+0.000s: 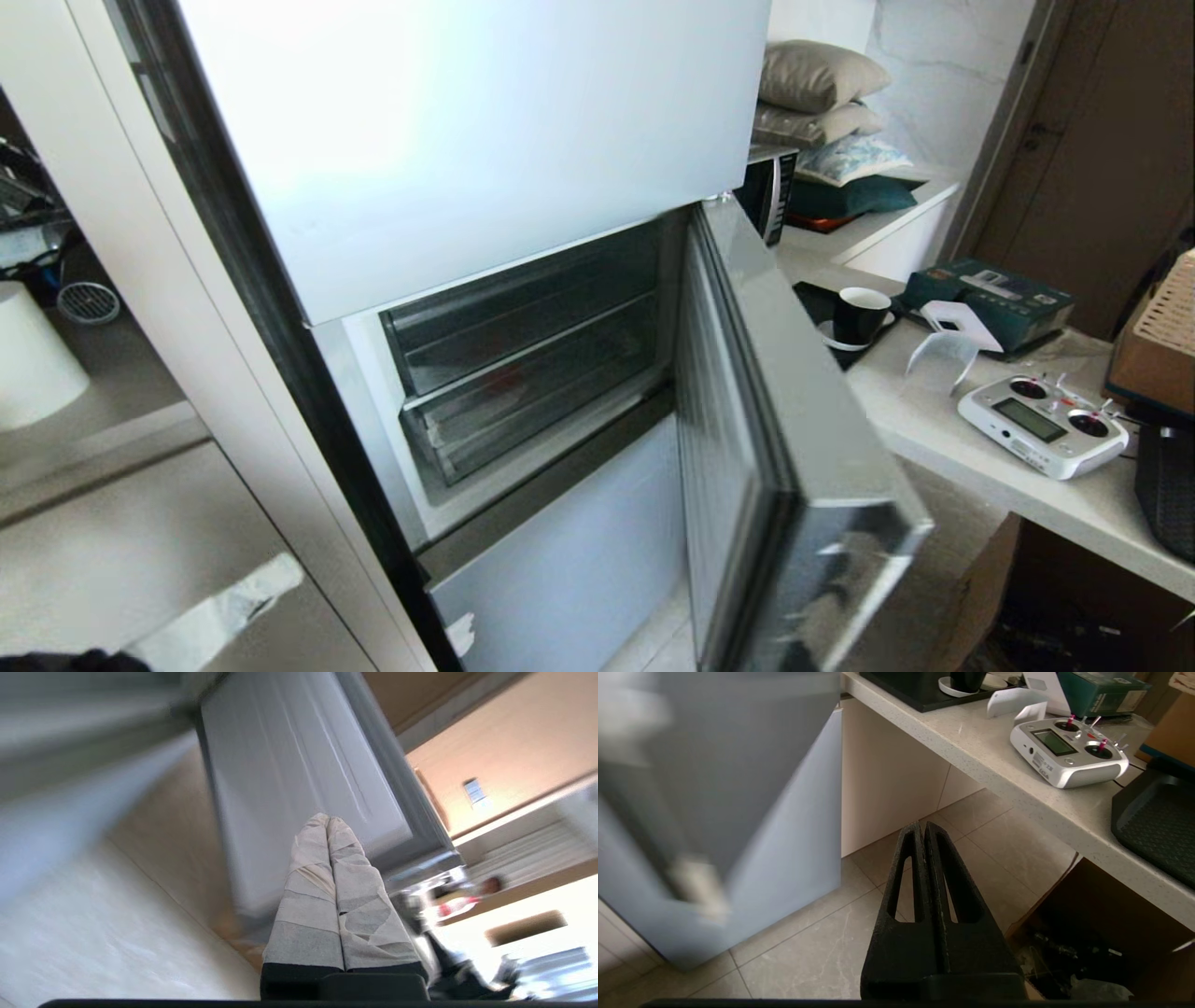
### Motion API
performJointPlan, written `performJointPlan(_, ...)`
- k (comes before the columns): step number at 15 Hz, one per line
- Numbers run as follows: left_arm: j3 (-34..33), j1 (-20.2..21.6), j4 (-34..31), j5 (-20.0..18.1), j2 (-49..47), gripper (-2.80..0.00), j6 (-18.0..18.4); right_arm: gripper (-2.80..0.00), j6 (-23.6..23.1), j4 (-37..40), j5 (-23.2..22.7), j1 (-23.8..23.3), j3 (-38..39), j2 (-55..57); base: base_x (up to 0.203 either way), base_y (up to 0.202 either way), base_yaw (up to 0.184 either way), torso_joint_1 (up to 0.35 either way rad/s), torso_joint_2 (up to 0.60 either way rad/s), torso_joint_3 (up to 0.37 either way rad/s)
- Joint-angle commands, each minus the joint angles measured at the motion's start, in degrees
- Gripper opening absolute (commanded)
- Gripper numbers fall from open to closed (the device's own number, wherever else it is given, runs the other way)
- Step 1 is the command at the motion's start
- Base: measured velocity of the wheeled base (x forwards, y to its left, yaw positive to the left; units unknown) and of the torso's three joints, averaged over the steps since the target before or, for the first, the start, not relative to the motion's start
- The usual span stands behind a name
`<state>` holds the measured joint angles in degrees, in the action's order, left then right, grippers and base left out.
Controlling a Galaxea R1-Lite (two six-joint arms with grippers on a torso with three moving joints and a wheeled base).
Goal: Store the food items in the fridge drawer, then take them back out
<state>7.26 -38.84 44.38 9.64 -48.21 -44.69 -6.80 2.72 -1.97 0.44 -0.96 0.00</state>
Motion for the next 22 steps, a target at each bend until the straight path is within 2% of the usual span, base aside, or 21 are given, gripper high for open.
performJointPlan(1, 5.73, 0.13, -17.05, 0.63, 12.01, -2.8, 5.86, -2.8, -0.05, 0.01, -0.05, 0.0, 0.0, 0.09, 0.0, 0.0, 0.0, 0.0, 0.0, 0.0)
performJointPlan(3, 9.33, 0.68, -32.06, 2.68, 19.78, -2.8, 21.5, -2.8, -0.05, 0.01, -0.05, 0.0, 0.0, 0.09, 0.0, 0.0, 0.0, 0.0, 0.0, 0.0)
performJointPlan(4, 9.68, 3.25, -36.36, 3.59, 22.31, -2.8, 28.66, -2.8, -0.05, 0.01, -0.05, 0.0, 0.0, 0.09, 0.0, 0.0, 0.0, 0.0, 0.0, 0.0)
performJointPlan(5, 8.88, 7.59, -38.02, 4.07, 23.53, -2.8, 31.32, -2.8, -0.05, 0.01, -0.05, 0.0, 0.0, 0.09, 0.0, 0.0, 0.0, 0.0, 0.0, 0.0)
performJointPlan(8, 5.06, 22.41, -39.86, 3.78, 27.62, -2.8, 35.63, -2.8, -0.05, 0.01, -0.05, 0.0, 0.0, 0.09, 0.0, 0.0, 0.0, 0.0, 0.0, 0.0)
performJointPlan(9, 3.02, 27.23, -40.07, 3.2, 29.26, -2.8, 38.1, -2.8, -0.05, 0.01, -0.05, 0.0, 0.0, 0.09, 0.0, 0.0, 0.0, 0.0, 0.0, 0.0)
performJointPlan(10, -1.4, 30.49, -39.74, 2.81, 30.42, -2.8, 40.25, -2.8, 0.03, 0.01, -0.05, 0.0, 0.0, 0.09, 0.0, 0.0, 0.0, 0.0, 0.0, 0.0)
performJointPlan(11, -5.22, 31.21, -38.82, 1.72, 31.03, -2.8, 41.06, -2.8, -0.12, 0.01, -0.12, 0.0, 0.07, 0.09, 0.0, 0.0, 0.0, 0.0, 0.0, 0.0)
performJointPlan(12, -6.91, 31.29, -38.17, -2.21, 31.47, -2.8, 40.38, -2.8, -0.11, 0.01, -0.05, 0.0, 0.0, 0.09, 0.0, 0.0, 0.0, 0.0, 0.0, 0.0)
performJointPlan(13, -7.11, 31.33, -39.19, -8.47, 31.68, -2.8, 40.13, -2.8, 0.0, 0.01, -0.05, 0.0, 0.0, 0.09, 0.0, 0.0, 0.0, 0.0, 0.0, 0.0)
performJointPlan(14, -6.83, 31.21, -42.78, -12.44, 31.8, -2.8, 41.36, -2.8, 0.03, 0.01, -0.05, 0.0, 0.0, 0.09, 0.0, 0.0, 0.0, 0.0, 0.0, 0.0)
performJointPlan(15, -6.52, 31.13, -43.52, -12.58, 31.85, -2.8, 43.4, -2.8, 0.03, 0.01, -0.05, 0.0, 0.0, 0.09, 0.0, 0.0, 0.0, 0.0, 0.0, 0.0)
performJointPlan(16, -6.41, 31.38, -44.1, -9.61, 31.88, -2.8, 44.06, -2.8, 0.04, 0.01, -0.05, 0.0, 0.0, 0.09, 0.0, 0.0, 0.0, 0.0, 0.0, 0.0)
performJointPlan(17, -6.25, 33.25, -45.36, -8.41, 32.01, -2.8, 45.07, -2.8, 0.03, 0.01, -0.05, 0.0, 0.0, 0.09, 0.0, 0.0, 0.0, 0.0, 0.0, 0.0)
performJointPlan(19, -5.9, 40.31, -47.37, -9.3, 33.65, -2.8, 48.4, -2.8, -2.09, -0.28, -0.67, 0.0, 0.16, 0.09, 0.0, 0.0, 0.0, 0.0, 0.0, 0.0)
performJointPlan(20, -5.82, 41.29, -47.82, -9.76, 35.78, -2.8, 49.37, -2.8, -0.61, -0.56, -0.61, 0.0, 0.34, 0.09, 0.0, 0.0, 0.0, 0.0, 0.0, 0.0)
performJointPlan(22, -5.8, 39.96, -48.13, -11.38, 44.28, -2.8, 51.17, -2.8, -0.34, -1.45, -0.63, 0.0, 0.68, 0.09, 0.0, 0.0, 0.0, 0.0, 0.0, 0.0)
